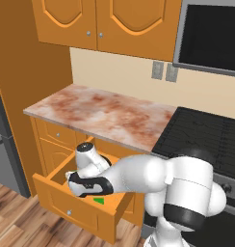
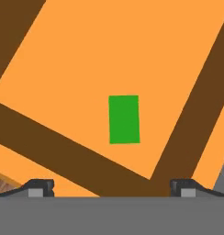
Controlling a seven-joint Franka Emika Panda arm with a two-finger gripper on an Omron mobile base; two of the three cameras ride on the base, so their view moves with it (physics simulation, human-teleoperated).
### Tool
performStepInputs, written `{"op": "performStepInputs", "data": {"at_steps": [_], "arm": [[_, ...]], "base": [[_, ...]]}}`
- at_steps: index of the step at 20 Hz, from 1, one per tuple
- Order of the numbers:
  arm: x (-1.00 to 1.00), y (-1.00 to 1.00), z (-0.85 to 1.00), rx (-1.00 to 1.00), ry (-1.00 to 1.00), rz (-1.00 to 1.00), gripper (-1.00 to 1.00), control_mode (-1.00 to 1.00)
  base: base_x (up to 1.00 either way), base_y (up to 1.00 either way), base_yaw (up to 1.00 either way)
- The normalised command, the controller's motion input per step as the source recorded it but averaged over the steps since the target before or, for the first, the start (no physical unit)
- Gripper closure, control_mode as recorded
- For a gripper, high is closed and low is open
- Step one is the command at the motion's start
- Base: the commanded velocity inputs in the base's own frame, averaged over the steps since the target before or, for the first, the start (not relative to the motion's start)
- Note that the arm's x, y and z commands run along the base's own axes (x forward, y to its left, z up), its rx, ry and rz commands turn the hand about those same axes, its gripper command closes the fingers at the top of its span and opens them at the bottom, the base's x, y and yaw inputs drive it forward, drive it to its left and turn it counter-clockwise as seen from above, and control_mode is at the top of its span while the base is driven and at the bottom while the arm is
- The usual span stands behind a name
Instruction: Restock the sink supplies by placing the sponge and soap dispenser on the counter and next to the sink. Make sure the soap dispenser is upright.
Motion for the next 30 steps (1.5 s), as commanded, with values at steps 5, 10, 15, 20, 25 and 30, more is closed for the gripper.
{"op": "performStepInputs", "data": {"at_steps": [5,10,15,20,25,30], "arm": [[0.00,-0.08,-0.21,0.08,0.04,0.00,-1.00,-1.00],[0.00,-0.25,-0.04,0.00,0.05,0.00,-1.00,-1.00],[0.00,-0.37,0.00,0.00,0.00,0.00,-1.00,-1.00],[0.00,-0.41,-0.04,0.03,0.01,0.00,-1.00,-1.00],[0.00,-0.27,-0.19,0.05,0.06,0.00,-1.00,-1.00],[0.00,0.00,-0.33,0.03,0.13,-0.04,-1.00,-1.00]], "base": [[0.00,0.00,0.00],[0.00,0.00,0.00],[0.00,0.00,0.00],[0.00,0.00,0.00],[0.00,0.00,0.00],[0.00,0.00,0.00]]}}
